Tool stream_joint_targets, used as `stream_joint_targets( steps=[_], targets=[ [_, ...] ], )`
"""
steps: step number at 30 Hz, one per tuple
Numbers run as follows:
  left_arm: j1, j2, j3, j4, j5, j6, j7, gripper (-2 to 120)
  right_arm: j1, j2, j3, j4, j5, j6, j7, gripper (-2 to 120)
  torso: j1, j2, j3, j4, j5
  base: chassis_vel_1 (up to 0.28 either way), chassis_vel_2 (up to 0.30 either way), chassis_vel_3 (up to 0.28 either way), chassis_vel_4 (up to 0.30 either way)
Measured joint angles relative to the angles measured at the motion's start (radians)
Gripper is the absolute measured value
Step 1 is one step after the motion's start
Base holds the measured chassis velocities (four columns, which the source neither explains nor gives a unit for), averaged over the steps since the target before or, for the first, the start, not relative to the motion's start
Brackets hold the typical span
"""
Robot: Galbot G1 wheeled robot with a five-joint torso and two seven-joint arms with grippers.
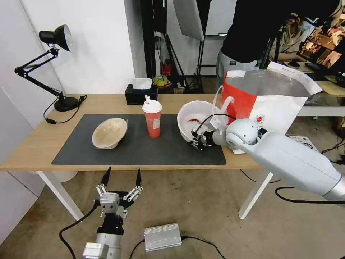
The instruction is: Pick up the trash from the table and place it into the takeout bag.
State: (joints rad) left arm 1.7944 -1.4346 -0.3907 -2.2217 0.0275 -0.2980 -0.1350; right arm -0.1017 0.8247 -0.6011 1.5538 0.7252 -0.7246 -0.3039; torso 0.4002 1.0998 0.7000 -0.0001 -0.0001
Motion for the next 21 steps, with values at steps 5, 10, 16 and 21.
stream_joint_targets(
  steps=[5,10,16,21],
  targets=[
    [0.000,-0.002,0.004,0.000,0.001,0.000,-0.001,100,0.007,0.005,0.000,0.001,0.029,0.000,0.010,0,0.000,0.000,0.000,0.0001,0.0000,0.000,0.000,0.000,0.000],
    [0.001,-0.005,0.007,0.001,0.004,-0.001,-0.002,100,0.020,0.012,0.002,0.011,0.063,0.000,0.010,0,0.000,0.000,0.000,0.0002,0.0001,0.000,0.000,0.000,0.000],
    [0.003,-0.007,0.008,0.001,0.008,-0.002,-0.004,100,0.041,0.017,0.004,0.041,0.107,0.000,0.001,0,0.000,0.000,0.000,0.0002,0.0001,0.000,0.000,0.000,0.000],
    [0.006,-0.009,0.001,0.004,0.013,-0.020,-0.005,100,0.063,0.008,0.002,0.101,0.163,0.000,0.001,0,0.000,0.000,0.000,0.0002,0.0000,0.000,0.000,0.000,0.000]
  ],
)
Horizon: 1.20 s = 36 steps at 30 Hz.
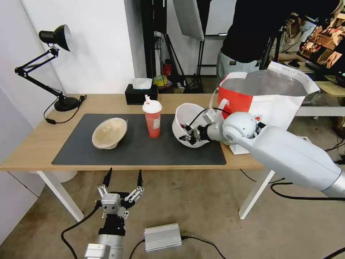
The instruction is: Pick up the trash from the table and place it into the takeout bag.
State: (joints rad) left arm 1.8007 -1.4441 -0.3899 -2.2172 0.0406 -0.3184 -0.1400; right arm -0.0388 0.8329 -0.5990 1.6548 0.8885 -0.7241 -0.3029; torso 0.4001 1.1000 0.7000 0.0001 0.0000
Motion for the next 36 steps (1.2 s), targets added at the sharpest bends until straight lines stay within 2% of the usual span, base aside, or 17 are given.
stream_joint_targets(
  steps=[10,12,21,36],
  targets=[
    [0.009,-0.015,0.004,0.001,0.019,-0.007,-0.017,100,-0.003,-0.039,-0.008,0.093,0.021,0.000,-0.002,0,0.000,0.000,0.000,0.0000,0.0001,0.000,0.000,0.000,0.000],
    [0.009,-0.014,0.004,0.001,0.022,-0.008,-0.020,100,-0.004,-0.077,-0.008,0.156,0.033,0.000,-0.006,0,0.000,0.000,0.000,-0.0001,0.0001,0.000,0.000,0.000,0.000],
    [0.007,-0.016,0.008,0.003,0.025,-0.009,-0.020,100,0.007,-0.137,0.007,0.250,0.058,0.000,-0.010,0,0.000,0.000,0.000,-0.0001,0.0001,0.000,0.000,0.000,0.000],
    [0.009,-0.012,0.010,-0.001,0.025,-0.010,-0.020,100,0.071,-0.201,0.072,0.332,0.140,0.001,-0.010,0,0.000,0.000,0.000,-0.0001,0.0001,0.000,0.000,0.000,0.000]
  ],
)
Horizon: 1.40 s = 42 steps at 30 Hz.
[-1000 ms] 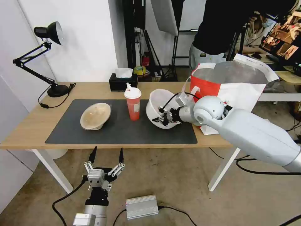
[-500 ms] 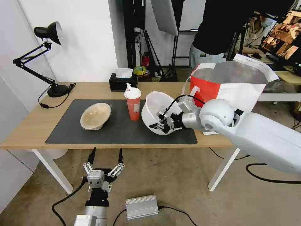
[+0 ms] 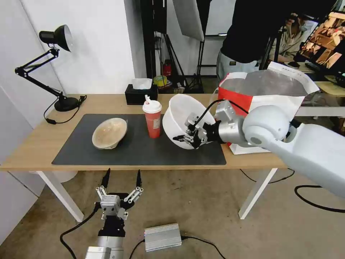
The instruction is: Pick up the trash from the table and place it into the takeout bag.
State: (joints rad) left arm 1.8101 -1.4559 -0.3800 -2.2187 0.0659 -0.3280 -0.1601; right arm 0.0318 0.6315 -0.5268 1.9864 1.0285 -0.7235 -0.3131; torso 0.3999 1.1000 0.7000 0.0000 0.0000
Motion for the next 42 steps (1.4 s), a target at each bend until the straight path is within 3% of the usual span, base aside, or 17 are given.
stream_joint_targets(
  steps=[19,28,42],
  targets=[
    [0.002,0.000,-0.001,-0.006,0.003,0.000,0.000,100,0.177,0.047,-0.038,-0.054,0.045,0.000,0.006,0,0.000,0.000,0.000,0.0001,-0.0001,0.000,0.000,0.000,0.000],
    [0.004,0.003,-0.006,-0.015,0.001,-0.003,0.000,100,0.279,0.076,-0.055,-0.147,0.064,0.000,0.016,0,0.000,0.000,0.000,0.0000,-0.0001,0.000,0.000,0.000,0.000],
    [0.002,0.007,-0.010,-0.019,-0.003,-0.003,-0.001,100,0.305,0.069,-0.044,-0.275,0.050,0.000,0.003,0,0.000,0.000,0.000,0.0000,0.0002,0.000,0.000,0.000,0.000]
  ],
)
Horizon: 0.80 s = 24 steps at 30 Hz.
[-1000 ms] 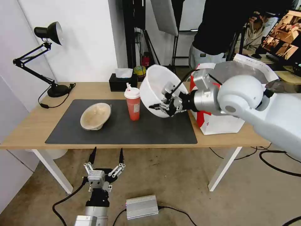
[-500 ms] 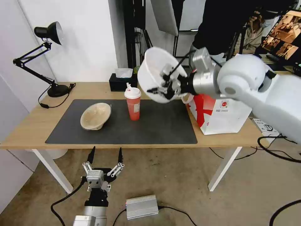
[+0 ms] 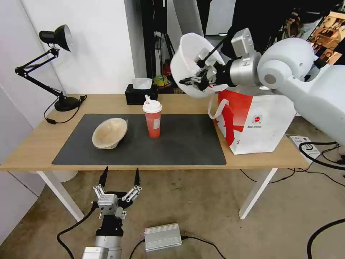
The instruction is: Pick up the trash from the table and place it into the takeout bag.
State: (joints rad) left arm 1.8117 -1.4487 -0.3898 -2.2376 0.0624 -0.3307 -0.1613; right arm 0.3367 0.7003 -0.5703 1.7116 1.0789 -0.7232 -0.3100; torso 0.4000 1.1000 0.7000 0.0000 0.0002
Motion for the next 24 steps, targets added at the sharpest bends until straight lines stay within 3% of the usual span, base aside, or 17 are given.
stream_joint_targets(
  steps=[24],
  targets=[
    [-0.011,0.024,0.001,0.004,-0.014,0.005,-0.002,100,-0.027,-0.083,0.081,-0.145,-0.068,0.001,-0.071,0,0.000,0.000,0.000,0.0000,-0.0001,0.000,0.000,0.000,0.000]
  ],
)
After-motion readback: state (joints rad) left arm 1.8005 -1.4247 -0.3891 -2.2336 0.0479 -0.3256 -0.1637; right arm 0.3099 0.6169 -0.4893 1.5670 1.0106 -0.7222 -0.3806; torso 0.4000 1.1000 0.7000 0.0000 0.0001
